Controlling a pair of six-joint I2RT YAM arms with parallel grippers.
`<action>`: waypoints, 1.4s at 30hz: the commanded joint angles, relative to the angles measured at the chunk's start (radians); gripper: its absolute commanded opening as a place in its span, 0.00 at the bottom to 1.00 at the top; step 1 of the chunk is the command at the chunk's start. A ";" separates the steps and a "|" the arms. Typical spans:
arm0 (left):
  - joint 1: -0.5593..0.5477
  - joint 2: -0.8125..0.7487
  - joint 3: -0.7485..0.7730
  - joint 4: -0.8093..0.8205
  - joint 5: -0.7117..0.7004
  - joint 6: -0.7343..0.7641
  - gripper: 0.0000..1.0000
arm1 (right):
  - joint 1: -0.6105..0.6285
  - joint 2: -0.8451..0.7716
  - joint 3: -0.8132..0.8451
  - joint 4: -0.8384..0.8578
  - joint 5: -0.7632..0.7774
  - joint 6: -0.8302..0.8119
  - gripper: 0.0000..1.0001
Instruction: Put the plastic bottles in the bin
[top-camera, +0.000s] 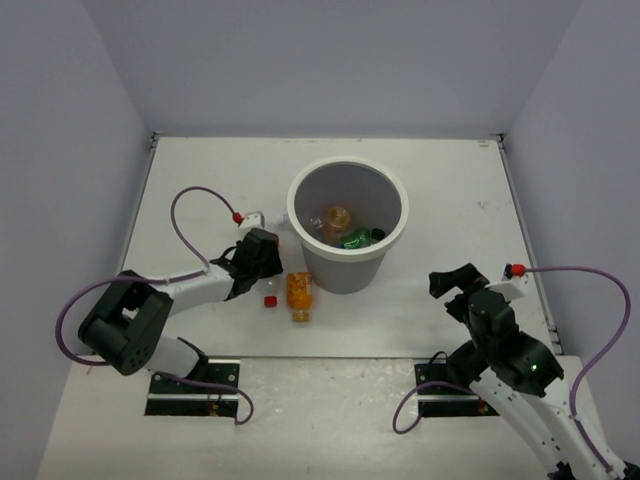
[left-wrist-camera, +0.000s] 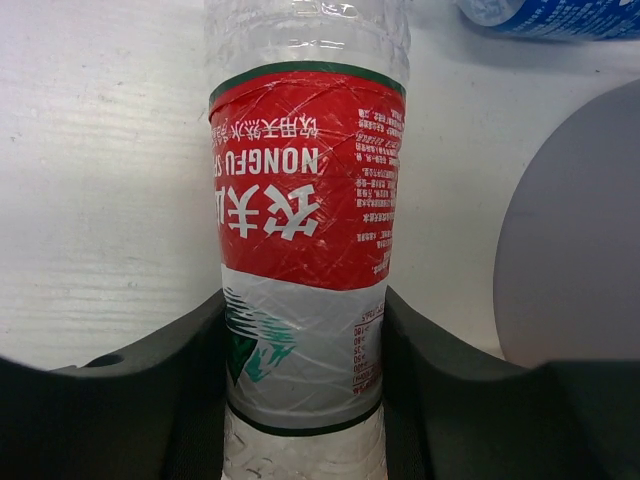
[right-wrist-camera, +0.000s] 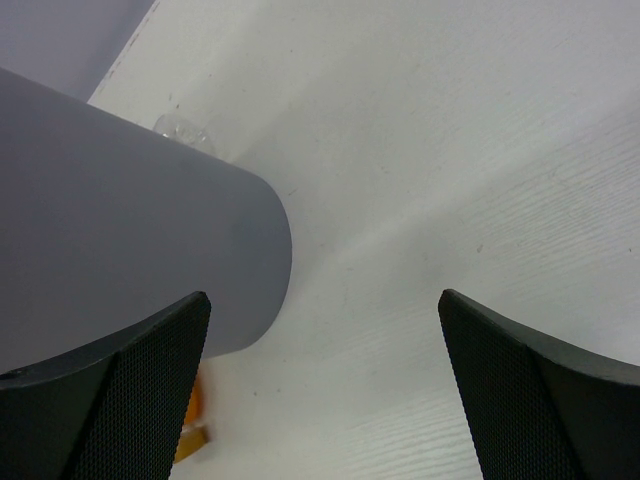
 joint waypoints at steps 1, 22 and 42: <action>0.006 -0.072 0.020 -0.027 -0.013 -0.027 0.29 | 0.000 -0.022 0.040 -0.006 0.041 0.007 0.99; 0.004 -0.457 0.558 0.007 0.241 0.249 0.23 | 0.000 -0.118 0.054 -0.010 0.041 -0.012 0.99; -0.182 -0.006 0.934 -0.084 0.420 0.367 1.00 | 0.000 -0.156 0.055 -0.031 0.018 -0.020 0.99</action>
